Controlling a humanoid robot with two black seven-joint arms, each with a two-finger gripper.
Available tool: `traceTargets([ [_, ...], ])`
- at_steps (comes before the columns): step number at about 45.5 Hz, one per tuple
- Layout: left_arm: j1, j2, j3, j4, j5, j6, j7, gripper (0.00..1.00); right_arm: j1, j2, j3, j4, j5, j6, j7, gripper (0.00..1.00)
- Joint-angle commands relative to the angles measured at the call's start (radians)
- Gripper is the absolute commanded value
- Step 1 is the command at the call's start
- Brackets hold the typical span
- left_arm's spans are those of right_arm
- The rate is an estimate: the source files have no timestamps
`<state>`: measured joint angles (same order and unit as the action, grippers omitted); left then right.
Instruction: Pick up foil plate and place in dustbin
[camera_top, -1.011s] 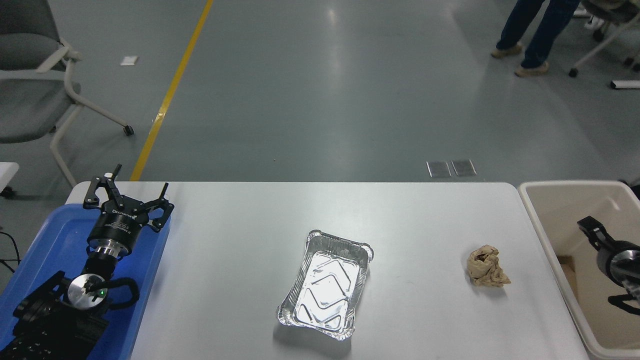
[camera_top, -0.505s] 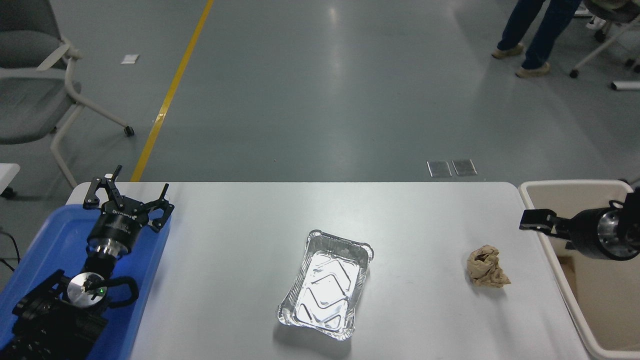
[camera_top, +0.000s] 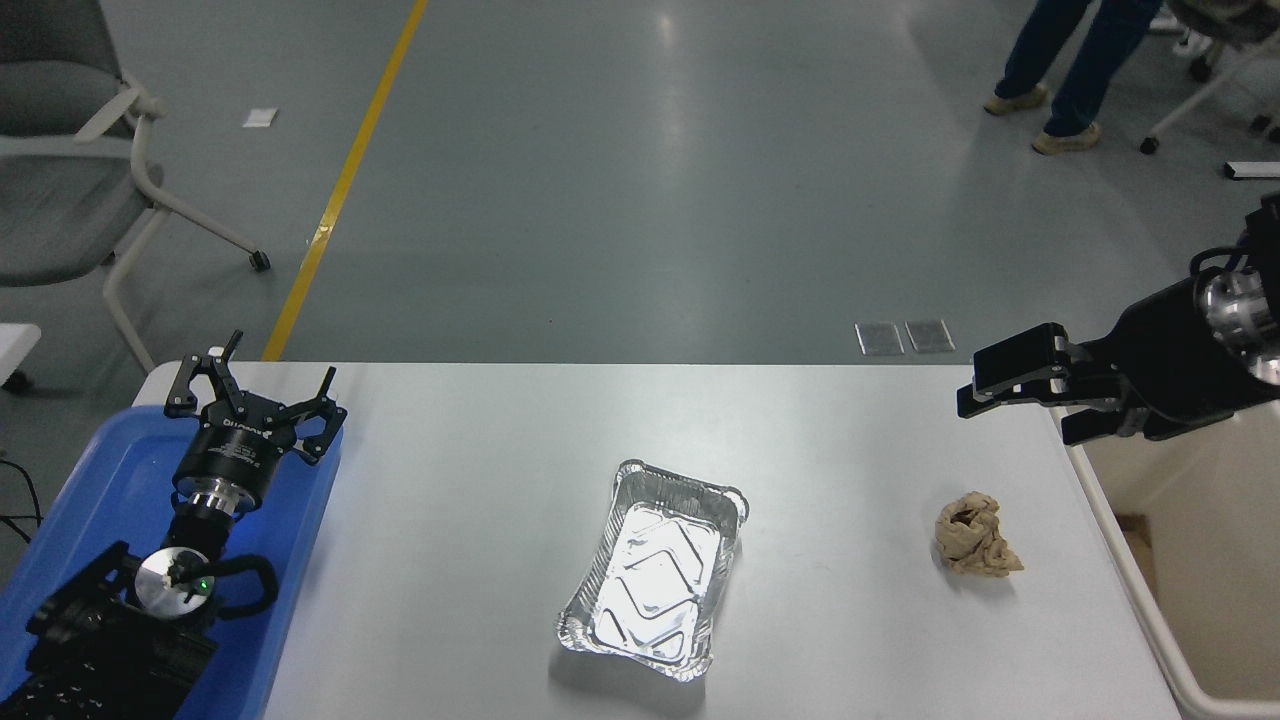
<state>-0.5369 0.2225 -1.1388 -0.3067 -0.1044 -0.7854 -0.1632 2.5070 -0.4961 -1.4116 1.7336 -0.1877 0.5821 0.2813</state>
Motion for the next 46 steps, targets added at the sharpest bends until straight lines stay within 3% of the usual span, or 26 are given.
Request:
traceTargets([
  [1,0.0,0.0,-0.001,0.001,0.0,0.0,-0.001,0.99,0.112,0.034,0.034,0.012,0.042,0.14,0.009,1.0],
  [21,0.002,0.0,-0.001,0.001,-0.001,0.0,-0.001,0.99,-0.003,0.085,0.04,0.012,0.068,0.071,-0.004,1.0],
  [31,0.0,0.0,-0.001,0.001,0.0,0.0,-0.001,0.99,-0.157,0.122,0.105,0.012,0.27,-0.004,-0.005,1.0],
  [46,0.0,0.0,0.001,0.001,0.0,0.0,-0.001,0.99,-0.416,0.381,0.197,-0.069,0.533,-0.232,-0.005,1.0],
])
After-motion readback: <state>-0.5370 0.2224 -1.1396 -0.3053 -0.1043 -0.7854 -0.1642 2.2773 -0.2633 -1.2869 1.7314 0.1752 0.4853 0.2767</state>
